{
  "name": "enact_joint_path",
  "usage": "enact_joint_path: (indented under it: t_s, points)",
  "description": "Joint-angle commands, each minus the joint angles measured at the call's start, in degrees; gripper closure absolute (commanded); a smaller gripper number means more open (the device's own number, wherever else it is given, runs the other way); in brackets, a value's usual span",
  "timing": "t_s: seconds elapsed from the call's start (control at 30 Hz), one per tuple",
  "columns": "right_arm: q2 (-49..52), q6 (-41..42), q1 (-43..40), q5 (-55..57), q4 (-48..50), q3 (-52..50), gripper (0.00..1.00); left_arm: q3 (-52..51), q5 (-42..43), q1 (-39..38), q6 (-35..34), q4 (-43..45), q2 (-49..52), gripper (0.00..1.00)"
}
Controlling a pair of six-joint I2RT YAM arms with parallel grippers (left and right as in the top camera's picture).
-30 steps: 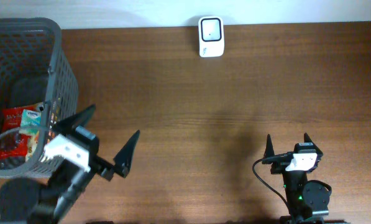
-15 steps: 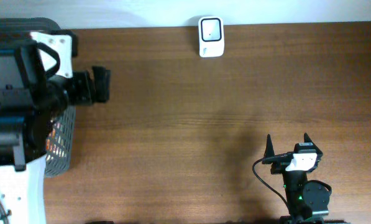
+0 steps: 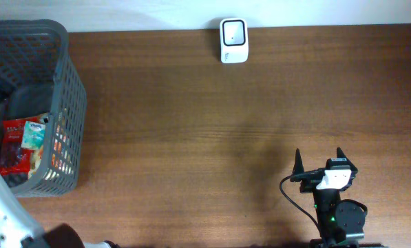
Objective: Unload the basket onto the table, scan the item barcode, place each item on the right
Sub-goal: 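Reach the left gripper into the grey basket and grasp the green-white pack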
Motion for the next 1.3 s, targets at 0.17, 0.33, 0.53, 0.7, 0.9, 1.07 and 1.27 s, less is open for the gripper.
enact_joint_path:
  t_s: [0.17,0.33,0.53,0.7,0.9,1.07,1.27]
  points:
    - [-0.5,-0.2,-0.3,0.7,0.0,-0.5,0.02,0.8,-5.0,0.2,-4.4,-0.9,13.3,0.01]
    - [-0.5,-0.2,-0.3,0.7,0.0,-0.5,0.02,0.8,-4.6,0.2,-4.4,0.2,18.7,0.01]
    - [-0.5,-0.2,-0.3,0.7,0.0,-0.5,0.02,0.7,-2.6,-0.3,2.6,1.6,25.0,0.12]
    - [-0.5,-0.2,-0.3,0.7,0.0,-0.5,0.02,0.3,-3.0,-0.3,4.2,1.4,29.0,0.23]
    - [-0.5,-0.2,-0.3,0.7,0.0,-0.5,0.02,0.3,-3.0,-0.5,4.9,1.0,33.1,0.3]
    - [-0.5,-0.2,-0.3,0.7,0.0,-0.5,0.02,0.2,-3.0,-0.5,4.9,0.5,34.2,0.59]
    - [-0.5,-0.2,-0.3,0.7,0.0,-0.5,0.02,1.2,1.6,-0.5,4.9,-2.1,34.1,1.0]
